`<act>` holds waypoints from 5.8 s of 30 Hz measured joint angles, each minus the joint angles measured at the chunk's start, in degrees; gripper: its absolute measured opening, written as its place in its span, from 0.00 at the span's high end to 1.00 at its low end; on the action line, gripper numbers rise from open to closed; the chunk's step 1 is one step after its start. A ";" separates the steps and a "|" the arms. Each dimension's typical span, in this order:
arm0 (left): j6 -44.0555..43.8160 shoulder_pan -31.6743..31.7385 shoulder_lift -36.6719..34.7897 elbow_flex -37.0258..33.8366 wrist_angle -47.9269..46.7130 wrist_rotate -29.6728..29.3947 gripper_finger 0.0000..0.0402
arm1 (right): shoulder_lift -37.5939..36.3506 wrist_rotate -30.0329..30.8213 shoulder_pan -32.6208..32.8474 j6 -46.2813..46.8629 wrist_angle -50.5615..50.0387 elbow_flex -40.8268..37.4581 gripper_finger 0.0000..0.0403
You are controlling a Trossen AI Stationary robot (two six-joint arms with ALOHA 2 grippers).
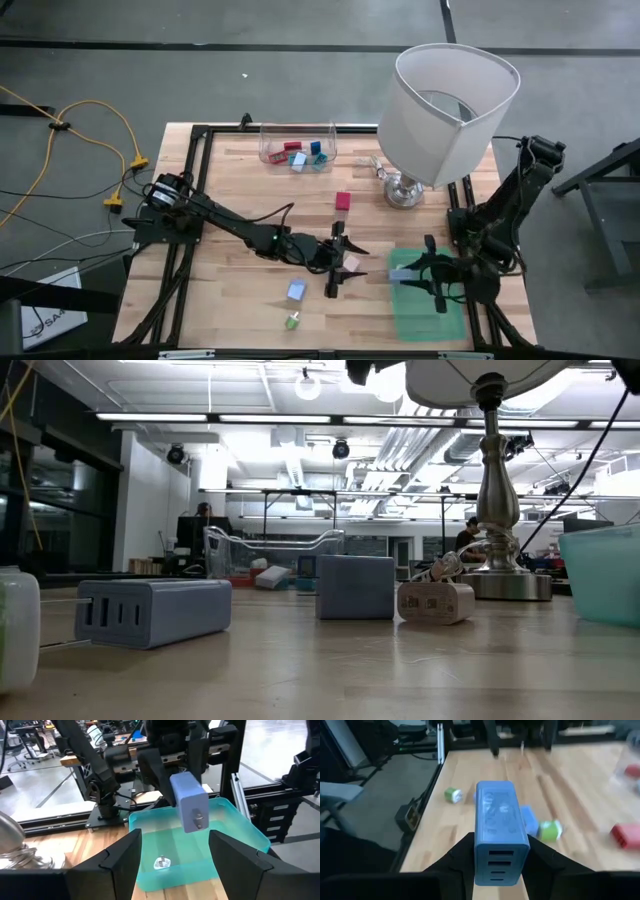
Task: Pick & Place Office items
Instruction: Put the left light blue charger adapter into the green bin, then put the bottom light blue charger adapter into the green bin
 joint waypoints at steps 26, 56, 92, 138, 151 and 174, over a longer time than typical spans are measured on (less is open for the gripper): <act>-0.21 -0.35 0.02 0.00 -0.04 -0.02 0.44 | 20.91 -4.13 13.00 50.16 -15.38 0.00 0.72; -0.18 -0.35 0.05 0.01 0.00 -0.02 0.44 | 23.74 -4.05 13.20 50.02 -12.98 0.00 0.65; -1.28 -0.39 0.06 0.01 -2.65 -0.35 0.44 | 13.90 6.92 9.03 35.04 -10.77 0.00 0.66; -12.59 -13.95 -10.45 0.02 -31.63 -8.33 0.45 | 2.03 0.79 -1.22 5.87 -0.26 0.00 0.66; -14.00 -16.19 -10.45 0.02 -31.78 -8.35 0.45 | 2.05 -10.13 -1.22 5.91 -0.27 0.00 0.66; -16.46 -16.15 -10.40 0.02 -32.55 -8.37 0.45 | 2.05 -15.57 -1.18 5.91 2.68 0.00 0.66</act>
